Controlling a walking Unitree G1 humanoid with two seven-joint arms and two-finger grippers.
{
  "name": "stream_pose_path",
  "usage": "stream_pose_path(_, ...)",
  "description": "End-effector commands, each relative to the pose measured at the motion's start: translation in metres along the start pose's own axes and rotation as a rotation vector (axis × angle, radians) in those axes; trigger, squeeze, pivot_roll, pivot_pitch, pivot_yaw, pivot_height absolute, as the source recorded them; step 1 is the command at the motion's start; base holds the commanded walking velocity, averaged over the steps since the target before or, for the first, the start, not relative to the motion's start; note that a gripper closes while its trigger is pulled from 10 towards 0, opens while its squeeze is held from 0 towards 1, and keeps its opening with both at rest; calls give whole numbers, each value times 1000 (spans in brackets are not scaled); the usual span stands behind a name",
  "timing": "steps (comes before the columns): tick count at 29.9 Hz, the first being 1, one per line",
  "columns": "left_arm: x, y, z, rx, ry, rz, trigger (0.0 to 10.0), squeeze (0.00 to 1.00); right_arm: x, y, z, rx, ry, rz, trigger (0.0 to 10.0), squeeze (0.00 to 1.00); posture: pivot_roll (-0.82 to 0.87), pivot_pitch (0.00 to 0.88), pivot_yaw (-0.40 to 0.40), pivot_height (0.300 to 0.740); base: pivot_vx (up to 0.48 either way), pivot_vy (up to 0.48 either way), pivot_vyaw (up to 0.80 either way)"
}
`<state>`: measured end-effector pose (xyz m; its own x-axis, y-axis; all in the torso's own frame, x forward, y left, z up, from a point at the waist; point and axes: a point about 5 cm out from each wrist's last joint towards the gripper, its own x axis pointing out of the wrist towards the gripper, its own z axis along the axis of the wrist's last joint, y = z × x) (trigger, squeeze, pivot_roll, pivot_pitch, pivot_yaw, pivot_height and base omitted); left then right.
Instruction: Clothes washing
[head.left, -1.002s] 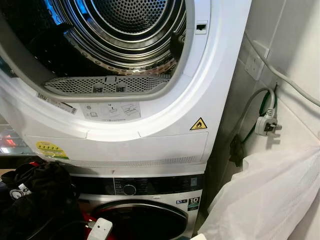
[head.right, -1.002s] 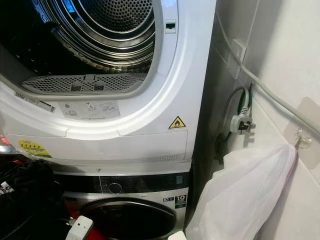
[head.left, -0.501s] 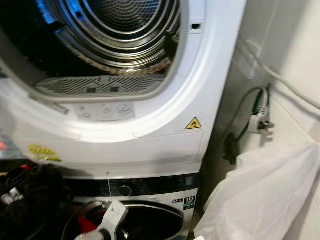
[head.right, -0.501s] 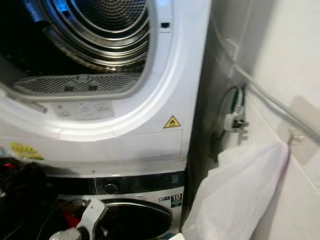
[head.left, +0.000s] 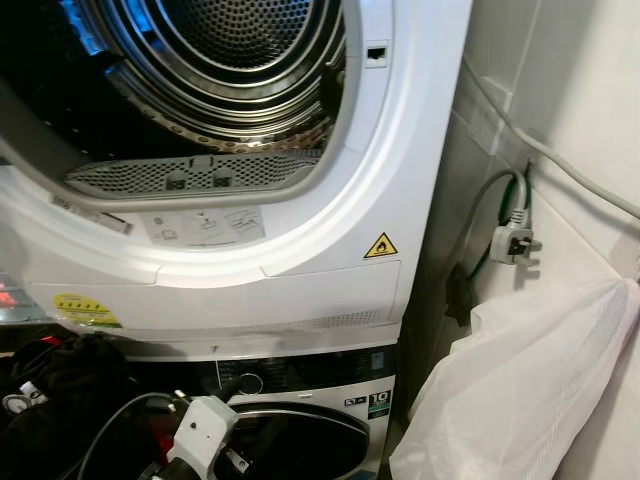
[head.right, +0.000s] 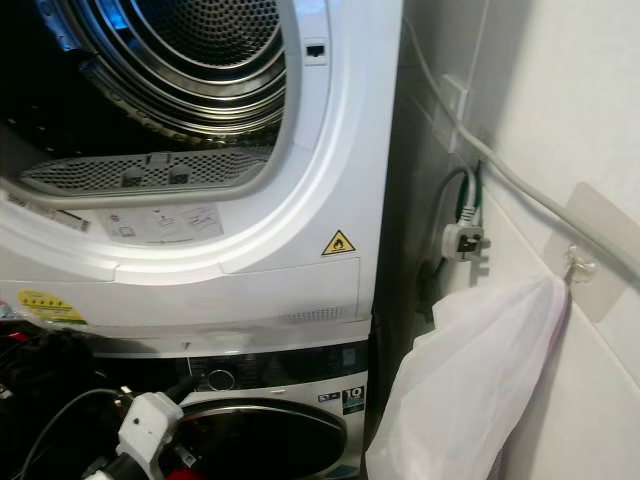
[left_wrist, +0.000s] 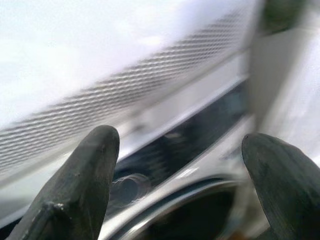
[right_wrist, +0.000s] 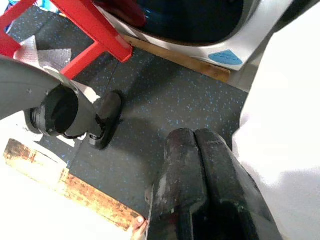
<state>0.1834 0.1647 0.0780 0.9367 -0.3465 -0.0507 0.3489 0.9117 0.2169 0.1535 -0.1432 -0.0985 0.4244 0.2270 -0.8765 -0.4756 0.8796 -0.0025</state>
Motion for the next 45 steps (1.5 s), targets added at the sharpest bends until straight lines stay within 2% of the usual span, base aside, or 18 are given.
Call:
stream_pose_path(1, -9, 18, 8, 108, 4, 146, 10000, 0, 1, 4, 0, -2, -4, 13, 10000, 0, 14, 0, 86, 740, 0, 0, 0)
stream_pose_path(3, -16, 45, 25, 165, 6, 367, 10000, 0, 0, 5, -2, 14, -1, 8, 10000, 0, 43, 0, 73, 740, 0, 0, 0)
stream_pose_path(5, -16, 45, 25, 165, 6, 367, 10000, 0, 0, 5, -2, 14, -1, 8, 10000, 0, 43, 0, 73, 740, 0, 0, 0)
stream_pose_path(6, -19, 68, 34, 181, 6, 542, 10000, 0, 0, 5, -4, 12, 7, 11, 10000, 0, 71, 0, 68, 740, 0, 0, 0)
stream_pose_path(7, -21, 76, 37, 185, 12, 609, 10000, 0, 0, 5, -5, 11, 10, 12, 10000, 0, 75, 0, 67, 740, 0, 0, 0)
stream_pose_path(11, -25, 108, 28, 69, 88, 800, 10000, 0, 0, 5, -6, 3, 19, 16, 10000, 0, 86, 0, 62, 740, 0, 0, 0)
stream_pose_path(12, -23, 117, 22, -18, 100, 820, 10000, 655, 0, 6, -5, 1, 18, 16, 10000, 0, 93, 0, 60, 740, 0, 0, 0)
stream_pose_path(13, -21, 128, 16, -75, 126, 833, 10000, 1000, 0, 6, -4, -3, 16, 18, 10000, 0, 93, 0, 59, 740, 0, 0, 0)
stream_pose_path(18, -16, 154, 15, -106, 161, 851, 10000, 1000, 1, 6, 0, -11, 8, 18, 10000, 0, 90, 0, 59, 740, 0, 0, 0)
stream_pose_path(20, -20, 168, 11, -159, 196, 946, 10000, 1000, 2, 6, 3, -15, 1, 17, 10000, 0, 77, 0, 68, 740, 0, 0, 0)
stream_pose_path(25, -29, 177, 3, -231, 238, 1012, 10000, 1000, 2, 7, 5, -4, -11, 13, 10000, 0, 82, 0, 67, 740, 0, 0, 0)
stream_pose_path(27, -24, 174, 1, -259, 257, 951, 10000, 1000, 2, 7, 6, -5, -11, 13, 10000, 0, 84, 0, 67, 740, 0, 0, 0)
stream_pose_path(30, -16, 167, -6, -223, 326, 846, 10000, 1000, 2, 7, 7, -16, -11, 16, 10000, 0, 84, 0, 66, 740, 0, 0, 0)
stream_pose_path(38, -17, 157, -23, -324, 426, 890, 10000, 1000, 3, 9, 10, -29, -20, 18, 10000, 0, 70, 0, 73, 740, 0, 0, 0)
stream_pose_path(39, -16, 154, -28, -335, 457, 870, 10000, 847, 3, 9, 10, -29, -21, 19, 10000, 0, 69, 0, 74, 740, 0, 0, 0)
stream_pose_path(40, -16, 154, -28, -335, 457, 870, 10000, 847, 3, 9, 10, -29, -21, 19, 10000, 0, 69, 0, 74, 740, 0, 0, 0)
stream_pose_path(41, -16, 152, -30, -356, 477, 878, 10000, 0, 3, 9, 10, -30, -21, 20, 10000, 0, 69, 0, 73, 740, 0, 0, 0)
stream_pose_path(45, -18, 151, -34, -378, 513, 917, 10000, 0, 3, 9, 10, -30, -20, 22, 10000, 0, 67, 0, 74, 740, 0, 0, 0)
